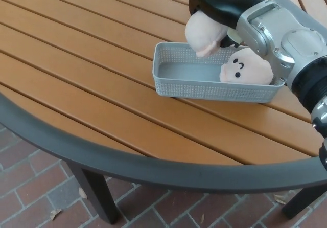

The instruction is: The robot walks towards a desk kept outside and uses its right hand to pick up two emotional support dumplings one after the other and puts it in a container kept in front of it on the desk

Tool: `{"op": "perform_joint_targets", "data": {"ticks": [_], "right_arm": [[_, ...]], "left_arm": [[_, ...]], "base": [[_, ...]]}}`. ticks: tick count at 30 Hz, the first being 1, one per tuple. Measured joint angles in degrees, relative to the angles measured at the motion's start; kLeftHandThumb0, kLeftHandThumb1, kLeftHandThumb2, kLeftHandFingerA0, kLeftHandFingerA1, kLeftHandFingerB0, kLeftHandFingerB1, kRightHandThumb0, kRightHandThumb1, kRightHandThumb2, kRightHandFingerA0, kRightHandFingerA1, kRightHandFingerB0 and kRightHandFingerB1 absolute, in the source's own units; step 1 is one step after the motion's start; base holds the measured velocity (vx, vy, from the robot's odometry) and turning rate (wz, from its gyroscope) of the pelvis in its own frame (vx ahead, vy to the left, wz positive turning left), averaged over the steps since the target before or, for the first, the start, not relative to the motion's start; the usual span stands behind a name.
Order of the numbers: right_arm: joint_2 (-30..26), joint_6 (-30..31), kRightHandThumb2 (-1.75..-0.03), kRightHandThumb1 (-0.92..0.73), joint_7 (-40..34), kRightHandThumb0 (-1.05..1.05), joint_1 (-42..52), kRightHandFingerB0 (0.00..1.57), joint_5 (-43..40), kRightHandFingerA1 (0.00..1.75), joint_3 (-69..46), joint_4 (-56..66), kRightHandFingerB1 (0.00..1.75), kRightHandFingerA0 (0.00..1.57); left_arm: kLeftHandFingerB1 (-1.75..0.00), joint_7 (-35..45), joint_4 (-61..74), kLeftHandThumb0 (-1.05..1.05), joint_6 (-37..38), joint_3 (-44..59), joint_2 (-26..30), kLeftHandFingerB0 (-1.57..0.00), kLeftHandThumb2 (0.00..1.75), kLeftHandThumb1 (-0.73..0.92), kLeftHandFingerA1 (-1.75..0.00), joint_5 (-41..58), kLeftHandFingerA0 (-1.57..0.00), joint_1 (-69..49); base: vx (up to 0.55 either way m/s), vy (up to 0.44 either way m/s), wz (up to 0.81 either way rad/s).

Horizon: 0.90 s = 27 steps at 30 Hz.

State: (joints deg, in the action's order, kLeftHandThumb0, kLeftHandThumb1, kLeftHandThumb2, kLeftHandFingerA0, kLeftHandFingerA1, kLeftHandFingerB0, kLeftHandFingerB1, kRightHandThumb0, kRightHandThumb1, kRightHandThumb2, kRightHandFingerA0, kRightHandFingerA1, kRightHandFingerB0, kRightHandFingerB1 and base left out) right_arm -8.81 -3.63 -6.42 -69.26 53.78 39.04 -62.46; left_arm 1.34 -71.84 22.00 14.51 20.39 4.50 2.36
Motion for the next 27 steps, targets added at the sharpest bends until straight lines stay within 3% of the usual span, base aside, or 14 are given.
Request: {"op": "perform_joint_targets", "data": {"ticks": [1,2,7,8,15,16,19,20,24,25,27], "right_arm": [[0.0,0.6,-0.62,-0.43,-0.2,-0.38,-0.4,0.75,0.0,1.60,0.0,-0.4,0.68,1.00],[0.0,0.7,-0.55,-0.50,-0.2,-0.28,-0.4,0.83,0.0,1.61,0.0,-0.4,0.65,0.87],[0.0,1.2,-0.55,-0.51,-0.2,-0.33,-0.4,0.87,0.0,1.58,0.4,-1.0,0.61,0.88],[0.1,1.2,-0.59,-0.55,-0.2,-0.37,-0.4,0.83,-0.1,1.63,0.5,-1.0,0.57,0.81],[1.0,0.6,-0.59,-0.55,1.9,-0.27,0.8,0.75,-0.7,1.54,0.7,0.0,0.52,0.80],[1.0,0.5,-0.59,-0.56,2.1,-0.24,0.9,0.68,-0.7,1.50,0.7,0.1,0.54,0.78],[1.8,0.0,-0.57,-0.58,3.6,-0.24,2.1,0.67,-1.3,1.48,0.8,0.7,0.57,0.78],[2.0,0.0,-0.59,-0.55,3.8,-0.25,2.4,0.62,-1.4,1.53,0.8,0.8,0.61,0.78],[2.6,-0.2,-0.59,-0.55,4.8,-0.27,3.9,0.58,-1.8,1.52,1.0,1.0,0.50,0.75],[3.0,-0.1,-0.58,-0.60,5.1,-0.33,4.3,0.52,-1.9,0.96,1.1,1.0,0.47,0.57],[3.3,0.4,-0.58,-0.60,5.9,-0.33,4.5,0.52,-1.8,0.96,1.7,0.7,0.47,0.57]], "left_arm": [[-1.20,-0.1,0.0,-0.22,0.0,0.0,0.0,-1.36,0.79,-0.18,-1.22,0.0,-1.34,0.0],[-1.20,-0.1,0.0,-0.22,0.0,0.0,0.0,-1.36,0.79,-0.18,-1.21,0.0,-1.34,0.0],[-1.19,-0.1,0.0,-0.22,0.0,-0.3,0.0,-1.34,0.80,-0.17,-1.21,0.0,-1.33,0.1],[-1.20,-0.1,0.0,-0.22,0.0,-0.3,0.0,-1.34,0.80,-0.17,-1.21,0.0,-1.33,0.1],[-1.20,-0.2,0.0,-0.22,0.0,-0.3,-0.1,-1.36,0.79,-0.19,-1.22,0.0,-1.34,0.9],[-0.77,-0.2,0.0,-1.05,0.0,-0.3,-0.1,-1.54,1.13,0.01,-0.94,0.0,-1.50,1.0],[-0.79,-0.2,0.1,-1.05,0.0,-0.3,-0.1,-1.53,1.12,0.02,-0.95,0.0,-1.50,1.2],[-0.87,-0.2,0.1,-1.05,0.0,-0.3,-0.1,-1.50,1.08,0.02,-0.99,0.0,-1.51,1.2],[-0.78,0.0,0.2,-1.05,0.1,-0.3,-0.1,-1.53,1.10,0.01,-0.93,0.0,-1.54,1.2],[-0.70,0.2,0.2,-1.05,0.2,-0.2,-0.1,-1.57,1.12,-0.01,-0.90,0.0,-1.55,1.3],[-0.70,0.3,0.3,-1.05,0.2,-0.1,-0.1,-1.57,1.12,-0.01,-0.90,0.0,-1.55,1.4]], "base": [[0.00,0.000,0.00],[0.00,0.000,0.00],[0.00,0.000,0.00],[0.00,0.000,0.00],[0.00,0.000,0.00],[0.00,0.000,0.00],[0.00,0.000,0.00],[0.00,0.000,0.00],[0.00,0.000,0.00],[0.00,0.000,0.00],[0.00,0.000,0.00]]}}
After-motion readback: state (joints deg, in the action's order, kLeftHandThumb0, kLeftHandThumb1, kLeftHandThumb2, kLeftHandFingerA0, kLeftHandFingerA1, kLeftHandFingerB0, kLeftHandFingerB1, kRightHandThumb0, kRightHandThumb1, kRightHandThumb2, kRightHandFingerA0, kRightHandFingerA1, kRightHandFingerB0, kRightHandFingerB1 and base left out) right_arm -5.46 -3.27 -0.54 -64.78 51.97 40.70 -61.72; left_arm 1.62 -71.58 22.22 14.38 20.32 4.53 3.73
